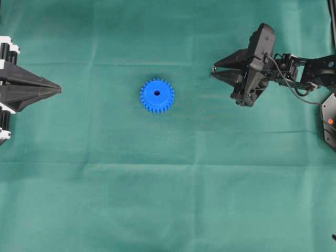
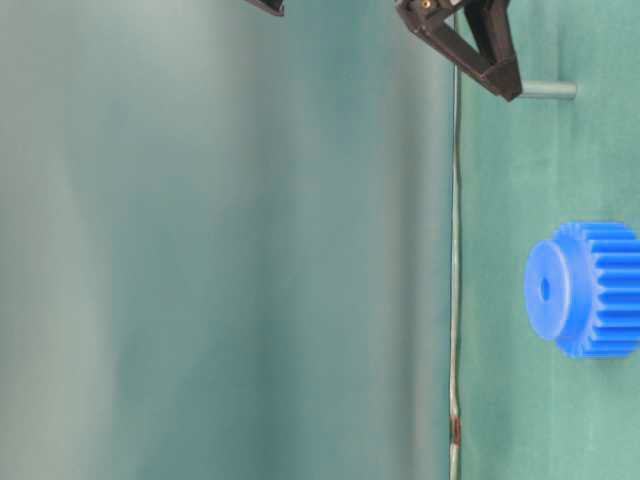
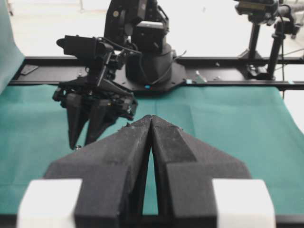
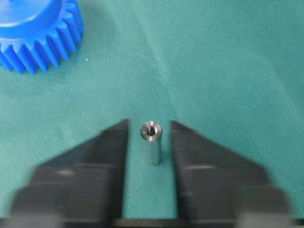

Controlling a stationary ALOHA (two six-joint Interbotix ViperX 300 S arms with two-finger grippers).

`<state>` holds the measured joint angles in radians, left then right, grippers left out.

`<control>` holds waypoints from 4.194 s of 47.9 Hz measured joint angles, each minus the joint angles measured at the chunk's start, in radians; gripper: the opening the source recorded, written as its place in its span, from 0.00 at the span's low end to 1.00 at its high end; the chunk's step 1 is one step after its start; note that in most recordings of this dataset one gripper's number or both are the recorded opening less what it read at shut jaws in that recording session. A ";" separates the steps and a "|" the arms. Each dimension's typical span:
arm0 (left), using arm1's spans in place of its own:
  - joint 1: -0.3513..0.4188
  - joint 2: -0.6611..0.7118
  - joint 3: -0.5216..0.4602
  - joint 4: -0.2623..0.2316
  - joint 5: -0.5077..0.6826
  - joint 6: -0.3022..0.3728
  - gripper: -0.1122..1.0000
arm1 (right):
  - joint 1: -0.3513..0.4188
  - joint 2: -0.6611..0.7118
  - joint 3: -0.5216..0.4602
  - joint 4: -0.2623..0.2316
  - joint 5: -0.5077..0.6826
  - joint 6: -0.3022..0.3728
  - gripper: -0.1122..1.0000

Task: Insert the shaft placed at a random location into the center hole of the medium gear at another random location.
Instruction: 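Lower the right gripper and close it around the silver shaft, then lift the shaft and carry it left over the blue gear's hole, then align the shaft above the gear's center hole and lower it in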

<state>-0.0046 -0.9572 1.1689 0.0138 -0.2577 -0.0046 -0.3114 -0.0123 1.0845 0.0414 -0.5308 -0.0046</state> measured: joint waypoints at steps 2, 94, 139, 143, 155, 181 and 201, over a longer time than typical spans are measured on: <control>0.000 0.000 0.000 0.000 0.002 0.000 0.10 | 0.000 0.002 0.000 -0.002 0.000 0.000 0.22; 0.000 0.000 0.000 0.000 0.014 -0.002 0.10 | 0.109 -0.109 -0.284 -0.011 0.365 0.000 0.22; 0.002 0.000 0.000 0.000 0.014 -0.002 0.10 | 0.187 0.118 -0.488 -0.035 0.316 -0.002 0.22; 0.000 -0.002 0.000 0.000 0.014 -0.002 0.10 | 0.187 0.137 -0.486 -0.034 0.302 -0.002 0.22; 0.002 -0.002 0.000 0.000 0.014 -0.002 0.10 | 0.187 0.167 -0.485 -0.034 0.295 -0.002 0.22; 0.000 -0.002 0.000 0.000 0.014 -0.002 0.10 | 0.187 0.109 -0.482 -0.034 0.322 -0.002 0.22; 0.000 0.000 0.000 0.000 0.014 -0.002 0.10 | 0.187 0.092 -0.468 -0.034 0.344 -0.003 0.22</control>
<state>-0.0046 -0.9572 1.1689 0.0138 -0.2439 -0.0061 -0.1243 0.0798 0.6167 0.0077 -0.1871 -0.0077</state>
